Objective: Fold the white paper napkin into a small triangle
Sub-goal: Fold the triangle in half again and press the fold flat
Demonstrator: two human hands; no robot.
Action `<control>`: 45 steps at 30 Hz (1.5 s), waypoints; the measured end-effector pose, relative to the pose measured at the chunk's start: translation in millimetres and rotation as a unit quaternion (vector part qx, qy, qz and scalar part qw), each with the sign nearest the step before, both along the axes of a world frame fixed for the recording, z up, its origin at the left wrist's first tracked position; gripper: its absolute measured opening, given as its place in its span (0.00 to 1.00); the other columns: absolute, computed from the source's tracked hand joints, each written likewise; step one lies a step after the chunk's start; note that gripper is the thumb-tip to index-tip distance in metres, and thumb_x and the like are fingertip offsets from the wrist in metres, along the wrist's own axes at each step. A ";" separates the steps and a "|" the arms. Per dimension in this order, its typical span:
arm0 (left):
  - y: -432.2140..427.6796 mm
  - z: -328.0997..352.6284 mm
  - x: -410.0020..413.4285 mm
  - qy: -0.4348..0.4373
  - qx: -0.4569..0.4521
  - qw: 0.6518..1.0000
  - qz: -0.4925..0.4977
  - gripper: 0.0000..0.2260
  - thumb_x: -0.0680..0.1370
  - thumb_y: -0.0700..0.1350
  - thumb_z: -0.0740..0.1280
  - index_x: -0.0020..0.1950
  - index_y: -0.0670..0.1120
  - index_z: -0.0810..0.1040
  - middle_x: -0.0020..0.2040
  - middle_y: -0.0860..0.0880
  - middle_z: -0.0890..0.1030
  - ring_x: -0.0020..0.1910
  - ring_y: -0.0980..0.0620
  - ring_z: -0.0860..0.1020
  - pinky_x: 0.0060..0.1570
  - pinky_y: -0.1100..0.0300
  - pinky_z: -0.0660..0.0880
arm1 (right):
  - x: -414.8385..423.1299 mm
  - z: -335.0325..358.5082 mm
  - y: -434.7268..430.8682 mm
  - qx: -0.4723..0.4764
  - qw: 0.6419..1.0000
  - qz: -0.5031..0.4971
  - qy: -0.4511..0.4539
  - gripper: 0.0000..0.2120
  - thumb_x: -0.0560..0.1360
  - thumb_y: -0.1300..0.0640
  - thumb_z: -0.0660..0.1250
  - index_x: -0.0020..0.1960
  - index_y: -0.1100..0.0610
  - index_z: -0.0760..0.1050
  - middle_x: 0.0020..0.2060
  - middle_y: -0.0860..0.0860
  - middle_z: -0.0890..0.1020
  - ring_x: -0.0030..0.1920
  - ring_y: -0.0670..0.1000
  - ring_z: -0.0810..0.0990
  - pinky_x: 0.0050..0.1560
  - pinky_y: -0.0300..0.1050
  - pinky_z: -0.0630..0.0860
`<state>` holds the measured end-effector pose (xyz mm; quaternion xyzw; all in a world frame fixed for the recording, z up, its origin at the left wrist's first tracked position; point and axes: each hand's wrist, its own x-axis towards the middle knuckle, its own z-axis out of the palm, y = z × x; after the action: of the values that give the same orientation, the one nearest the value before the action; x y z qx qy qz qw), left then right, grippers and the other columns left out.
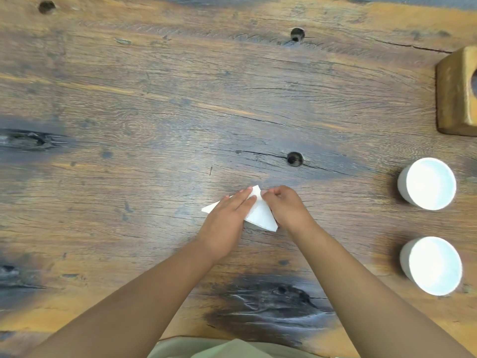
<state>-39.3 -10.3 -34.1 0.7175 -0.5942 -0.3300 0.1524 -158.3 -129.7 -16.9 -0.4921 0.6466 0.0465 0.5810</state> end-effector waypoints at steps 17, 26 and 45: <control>-24.4 12.9 32.0 0.329 0.201 0.911 0.149 0.13 0.80 0.35 0.61 0.47 0.47 0.82 0.40 0.50 0.83 0.38 0.55 0.79 0.42 0.57 0.74 | -19.6 0.9 -6.4 -0.172 0.940 0.242 -0.171 0.06 0.75 0.56 0.71 0.51 0.48 0.81 0.44 0.44 0.85 0.43 0.46 0.84 0.47 0.50 0.80; -10.8 2.0 44.3 0.421 0.243 0.841 0.239 0.06 0.79 0.37 0.68 0.54 0.41 0.83 0.50 0.43 0.86 0.45 0.48 0.83 0.47 0.55 0.79 | -15.6 -14.4 -8.8 -0.064 0.991 0.037 -0.115 0.12 0.77 0.59 0.70 0.35 0.54 0.75 0.33 0.53 0.78 0.33 0.53 0.77 0.30 0.45 0.75; -40.7 -3.4 59.4 0.267 0.150 0.853 0.423 0.07 0.76 0.34 0.70 0.50 0.44 0.79 0.41 0.43 0.80 0.34 0.50 0.79 0.41 0.55 0.77 | -21.6 -18.4 23.5 0.029 0.994 -0.101 0.008 0.09 0.79 0.58 0.66 0.47 0.64 0.74 0.32 0.55 0.86 0.33 0.54 0.86 0.36 0.50 0.83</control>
<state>20.0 -51.1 -37.5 0.7982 -0.1133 -0.4974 0.3205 -179.9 -106.3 -35.3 -0.4073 0.6960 0.0105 0.5912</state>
